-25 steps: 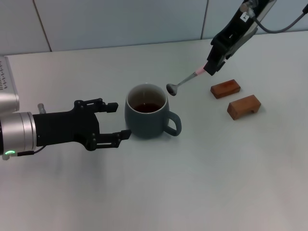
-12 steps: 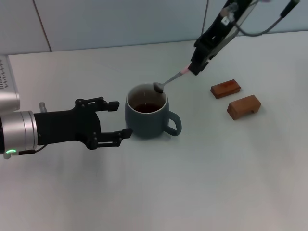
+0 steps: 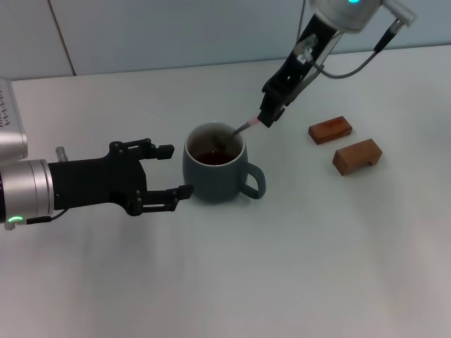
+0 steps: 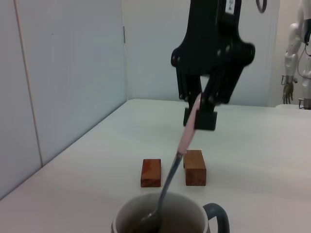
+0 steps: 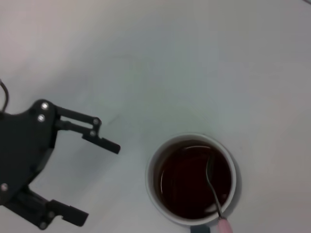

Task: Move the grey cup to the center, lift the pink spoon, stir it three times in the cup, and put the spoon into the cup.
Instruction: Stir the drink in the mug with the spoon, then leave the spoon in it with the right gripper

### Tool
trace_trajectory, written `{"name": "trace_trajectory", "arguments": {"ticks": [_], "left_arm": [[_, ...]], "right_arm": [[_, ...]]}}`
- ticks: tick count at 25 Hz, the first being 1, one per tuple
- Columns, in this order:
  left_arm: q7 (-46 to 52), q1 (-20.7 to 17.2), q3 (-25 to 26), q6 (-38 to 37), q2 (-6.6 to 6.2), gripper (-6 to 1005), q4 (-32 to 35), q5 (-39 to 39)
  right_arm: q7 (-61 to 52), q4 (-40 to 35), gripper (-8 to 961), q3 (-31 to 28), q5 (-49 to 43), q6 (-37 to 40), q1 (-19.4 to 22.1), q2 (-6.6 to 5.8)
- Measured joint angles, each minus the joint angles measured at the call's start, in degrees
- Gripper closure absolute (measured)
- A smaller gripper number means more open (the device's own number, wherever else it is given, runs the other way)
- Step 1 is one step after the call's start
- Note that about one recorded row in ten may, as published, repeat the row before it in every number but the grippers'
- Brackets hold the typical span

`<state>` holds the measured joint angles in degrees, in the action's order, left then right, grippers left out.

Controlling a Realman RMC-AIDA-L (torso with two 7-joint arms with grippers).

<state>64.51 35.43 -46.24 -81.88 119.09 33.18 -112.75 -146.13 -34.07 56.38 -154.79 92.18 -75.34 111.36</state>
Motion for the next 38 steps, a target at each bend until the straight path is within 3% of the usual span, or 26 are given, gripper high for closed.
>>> {"name": "trace_trajectory", "arguments": {"ticks": [7,15,20,23,25,29,32,38], "left_arm": [[0.00,0.01,-1.11,0.09,0.00,206,0.05,0.78],[0.00,-0.15,-4.52,0.62,0.00,207,0.59,3.83],[0.00,-0.14,-4.55,0.66,0.00,206,0.74,3.85],[0.00,-0.13,-4.56,0.67,0.00,206,0.76,3.86],[0.00,-0.12,-4.57,0.67,0.00,206,0.75,3.86],[0.00,-0.10,-4.57,0.67,0.00,207,0.76,3.86],[0.00,-0.09,-4.57,0.67,0.01,207,0.76,3.87],[-0.03,-0.07,-4.56,0.67,0.00,207,0.65,3.87]], "right_arm": [[0.69,4.39,830,2.03,-0.01,-3.97,-0.63,0.90],[1.86,4.23,829,1.87,0.73,-5.20,-1.42,3.70],[2.07,3.90,829,2.03,1.04,-6.48,-1.95,3.90],[2.05,3.95,829,2.18,0.88,-7.22,-1.88,3.07],[1.71,4.11,830,2.24,-0.03,-7.12,-1.42,1.83],[1.18,4.13,830,2.22,-1.22,-5.93,-1.18,1.31],[1.14,3.92,830,2.12,-1.22,-3.83,-1.06,1.46],[1.46,2.41,829,2.08,-0.28,-4.42,-1.82,3.62]]}}
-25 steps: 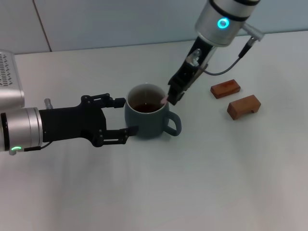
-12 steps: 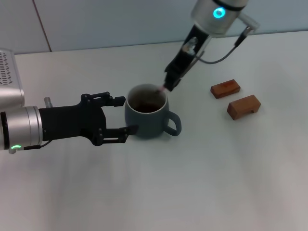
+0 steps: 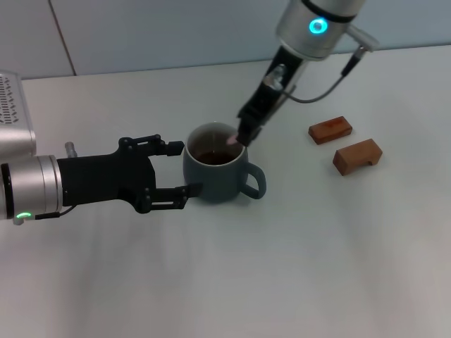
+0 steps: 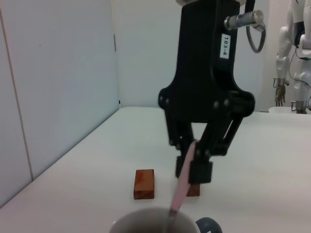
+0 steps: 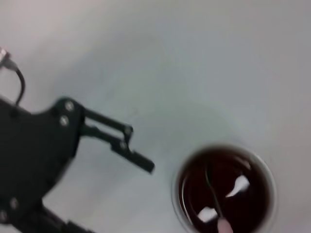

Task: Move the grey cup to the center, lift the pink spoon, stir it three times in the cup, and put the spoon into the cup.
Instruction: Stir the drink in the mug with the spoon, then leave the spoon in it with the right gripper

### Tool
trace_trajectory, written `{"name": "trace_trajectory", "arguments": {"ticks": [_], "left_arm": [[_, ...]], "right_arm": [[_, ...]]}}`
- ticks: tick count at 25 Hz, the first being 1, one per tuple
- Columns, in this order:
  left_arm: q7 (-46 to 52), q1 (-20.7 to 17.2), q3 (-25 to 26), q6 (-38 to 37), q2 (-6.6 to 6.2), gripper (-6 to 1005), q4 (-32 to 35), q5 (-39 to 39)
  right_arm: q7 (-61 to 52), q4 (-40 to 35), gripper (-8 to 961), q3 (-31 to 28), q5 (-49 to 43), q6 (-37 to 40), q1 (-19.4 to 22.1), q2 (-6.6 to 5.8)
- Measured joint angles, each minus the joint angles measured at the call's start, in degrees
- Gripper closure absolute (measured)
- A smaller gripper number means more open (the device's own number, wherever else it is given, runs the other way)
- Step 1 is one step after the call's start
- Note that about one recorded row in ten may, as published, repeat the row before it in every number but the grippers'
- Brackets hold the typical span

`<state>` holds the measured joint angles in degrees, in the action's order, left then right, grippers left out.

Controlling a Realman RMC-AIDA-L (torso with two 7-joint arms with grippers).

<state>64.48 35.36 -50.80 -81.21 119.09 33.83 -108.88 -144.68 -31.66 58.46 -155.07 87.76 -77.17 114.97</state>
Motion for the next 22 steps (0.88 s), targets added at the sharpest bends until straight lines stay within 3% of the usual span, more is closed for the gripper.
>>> {"name": "trace_trajectory", "arguments": {"ticks": [5,14,20,22], "left_arm": [[-0.05,-0.03,0.00,0.00,0.00,206,-0.02,0.00],[0.00,0.15,0.00,0.00,0.00,206,0.01,-0.01],[0.02,0.47,-0.33,0.00,0.00,207,-0.10,-0.01],[0.03,0.42,-0.44,0.00,0.00,207,-0.09,0.05]], "right_arm": [[0.05,-0.29,829,0.19,-0.52,-3.26,-0.49,0.67],[-0.97,-0.39,830,0.26,-4.05,-0.95,-0.07,0.43],[-0.06,-1.82,830,0.29,-2.67,0.28,-0.71,2.85],[0.02,-1.94,830,0.30,-2.65,-0.18,-0.84,3.04]]}}
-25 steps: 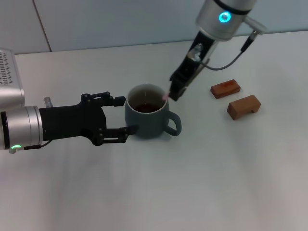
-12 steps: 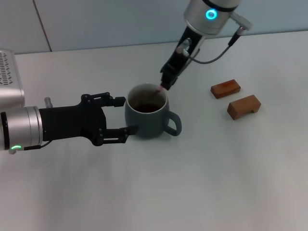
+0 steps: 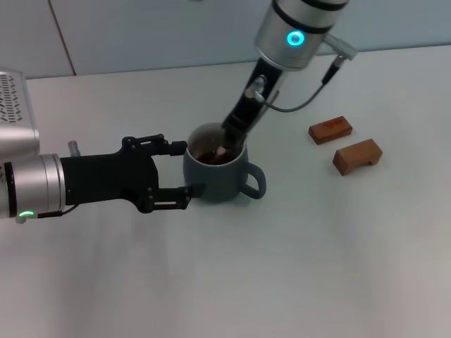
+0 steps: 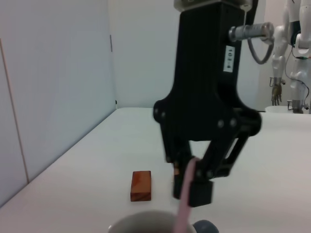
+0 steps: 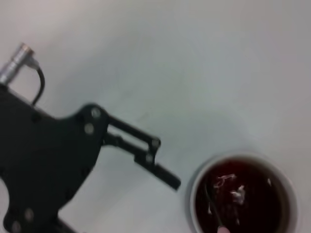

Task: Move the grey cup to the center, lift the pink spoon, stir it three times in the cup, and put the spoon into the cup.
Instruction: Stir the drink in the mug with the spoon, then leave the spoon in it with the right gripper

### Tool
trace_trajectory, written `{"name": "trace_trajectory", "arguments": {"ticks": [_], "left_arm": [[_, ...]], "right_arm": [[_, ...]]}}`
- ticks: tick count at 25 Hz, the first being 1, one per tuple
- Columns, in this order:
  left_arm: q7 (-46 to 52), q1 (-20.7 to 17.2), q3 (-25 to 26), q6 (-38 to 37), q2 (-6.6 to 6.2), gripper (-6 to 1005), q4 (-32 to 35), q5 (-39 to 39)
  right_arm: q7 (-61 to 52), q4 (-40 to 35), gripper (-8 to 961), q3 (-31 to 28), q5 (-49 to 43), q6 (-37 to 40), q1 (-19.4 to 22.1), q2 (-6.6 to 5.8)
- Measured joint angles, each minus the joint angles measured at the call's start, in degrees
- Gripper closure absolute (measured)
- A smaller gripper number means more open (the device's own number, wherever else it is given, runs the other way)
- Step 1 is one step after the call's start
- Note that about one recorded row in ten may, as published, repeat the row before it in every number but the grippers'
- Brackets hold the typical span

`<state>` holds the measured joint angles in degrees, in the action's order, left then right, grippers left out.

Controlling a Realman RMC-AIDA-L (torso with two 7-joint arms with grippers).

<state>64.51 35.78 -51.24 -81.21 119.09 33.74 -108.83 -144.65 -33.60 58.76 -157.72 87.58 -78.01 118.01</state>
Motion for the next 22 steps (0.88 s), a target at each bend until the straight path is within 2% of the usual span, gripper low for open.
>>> {"name": "trace_trajectory", "arguments": {"ticks": [3,5,8,13,17,20,22], "left_arm": [[0.00,-0.31,-0.53,0.00,0.00,207,0.09,0.50],[0.00,-0.41,-0.78,0.04,0.00,206,0.10,0.69],[-0.01,-0.57,-0.81,0.26,0.00,206,0.14,0.76],[-0.06,-0.70,-0.89,0.67,0.00,207,0.16,0.78],[-0.15,-0.76,-0.89,0.75,0.00,207,0.18,0.81],[-0.13,-0.83,-0.89,0.80,0.00,207,0.18,0.87],[-0.10,-0.89,-0.88,0.89,0.00,206,0.19,1.02]], "right_arm": [[0.22,-0.06,830,0.00,-0.03,-1.90,-0.35,0.12],[0.21,0.17,830,-0.01,-0.96,-3.25,-0.29,-0.53],[-0.16,0.20,830,-0.02,-2.37,-3.45,0.29,-1.07],[-0.55,-0.02,829,-0.09,-4.24,-2.16,0.84,-1.13],[-0.25,-0.25,829,-0.23,-3.52,-0.19,0.83,-0.20],[0.05,-1.45,829,-0.16,-3.08,-1.49,0.50,0.77],[0.05,-1.70,829,-0.22,-3.07,-1.99,0.50,0.85]]}}
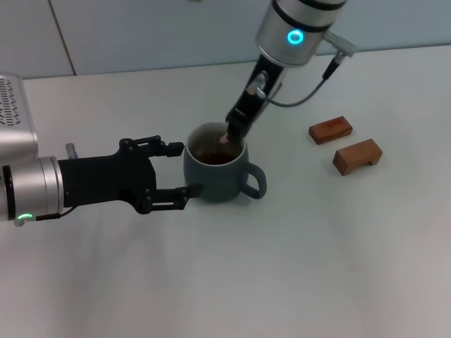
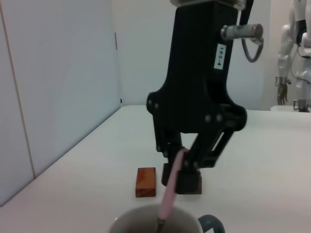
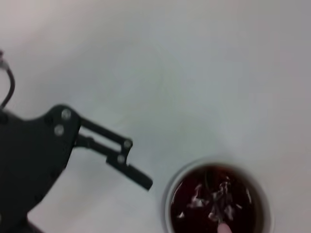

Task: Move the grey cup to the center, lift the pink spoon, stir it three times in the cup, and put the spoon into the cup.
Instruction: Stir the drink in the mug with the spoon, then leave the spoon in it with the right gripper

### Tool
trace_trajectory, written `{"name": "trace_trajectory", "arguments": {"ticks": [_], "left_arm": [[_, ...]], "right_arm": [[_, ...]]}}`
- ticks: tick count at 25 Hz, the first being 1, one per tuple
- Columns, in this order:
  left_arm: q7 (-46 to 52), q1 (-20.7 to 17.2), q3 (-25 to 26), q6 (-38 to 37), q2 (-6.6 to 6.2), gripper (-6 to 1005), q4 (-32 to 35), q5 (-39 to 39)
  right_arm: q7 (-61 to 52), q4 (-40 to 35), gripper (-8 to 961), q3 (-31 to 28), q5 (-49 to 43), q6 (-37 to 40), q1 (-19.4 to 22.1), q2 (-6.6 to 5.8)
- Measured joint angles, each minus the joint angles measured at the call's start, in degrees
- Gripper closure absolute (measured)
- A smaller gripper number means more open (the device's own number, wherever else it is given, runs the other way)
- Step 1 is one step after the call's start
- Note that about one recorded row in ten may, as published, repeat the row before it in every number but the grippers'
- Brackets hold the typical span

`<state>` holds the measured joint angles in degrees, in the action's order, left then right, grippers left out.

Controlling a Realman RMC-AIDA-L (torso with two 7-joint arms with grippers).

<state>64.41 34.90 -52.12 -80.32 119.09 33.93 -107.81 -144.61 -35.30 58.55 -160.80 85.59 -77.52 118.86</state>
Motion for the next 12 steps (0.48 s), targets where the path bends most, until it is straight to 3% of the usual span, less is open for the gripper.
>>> {"name": "trace_trajectory", "arguments": {"ticks": [7,12], "left_arm": [[0.07,-0.68,0.00,2.14,0.00,206,0.00,1.17],[0.20,-0.86,0.01,3.16,-0.13,207,0.01,1.70]], "right_arm": [[-0.55,-4.41,817,0.07,2.06,0.89,2.02,0.17],[-1.23,-14.73,786,4.21,6.98,3.79,7.31,0.50]]}}
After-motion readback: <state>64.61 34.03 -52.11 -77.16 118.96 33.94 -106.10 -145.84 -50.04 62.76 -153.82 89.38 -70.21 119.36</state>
